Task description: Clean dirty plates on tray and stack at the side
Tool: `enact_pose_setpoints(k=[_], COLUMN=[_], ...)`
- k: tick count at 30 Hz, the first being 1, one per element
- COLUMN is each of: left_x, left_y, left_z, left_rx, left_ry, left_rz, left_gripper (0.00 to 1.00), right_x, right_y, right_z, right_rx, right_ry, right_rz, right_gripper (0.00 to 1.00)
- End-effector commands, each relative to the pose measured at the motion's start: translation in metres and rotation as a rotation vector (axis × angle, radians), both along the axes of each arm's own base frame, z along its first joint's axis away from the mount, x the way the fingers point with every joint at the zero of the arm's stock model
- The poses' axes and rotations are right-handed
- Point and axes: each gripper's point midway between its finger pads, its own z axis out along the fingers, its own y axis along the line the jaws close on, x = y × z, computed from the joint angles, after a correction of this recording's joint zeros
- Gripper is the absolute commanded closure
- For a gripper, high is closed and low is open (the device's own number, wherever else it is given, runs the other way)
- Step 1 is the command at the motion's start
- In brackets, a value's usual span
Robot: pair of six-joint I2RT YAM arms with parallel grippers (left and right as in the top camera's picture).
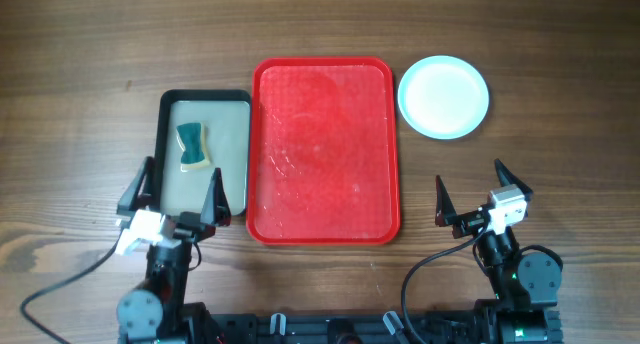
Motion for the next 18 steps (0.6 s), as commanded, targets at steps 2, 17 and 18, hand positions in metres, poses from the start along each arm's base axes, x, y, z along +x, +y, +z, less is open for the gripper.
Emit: enact_pose_setpoints(k=[2, 17, 18], left_x=[0.016, 0.018, 0.018], left_y=[-0.006, 0.000, 0.000], left_z=[-0.069, -0.108, -0.108], left_rx=[-0.028, -0.041, -0.041], left_ry=[0.288, 0.450, 0.450], left_rz=[-0.037, 0.008, 0.008], left_gripper=[0.00, 0.00, 0.00], right_x=[0.000, 0.000, 0.000], right_y=[-0.001, -0.001, -0.001], right_z=[0.001, 0.001, 0.001], right_rx=[0.011, 0.011, 0.011], right_ry=[-0.005, -0.004, -0.004], right_rz=[-0.006, -0.006, -0.006], right_gripper=[0.00, 0.00, 0.00])
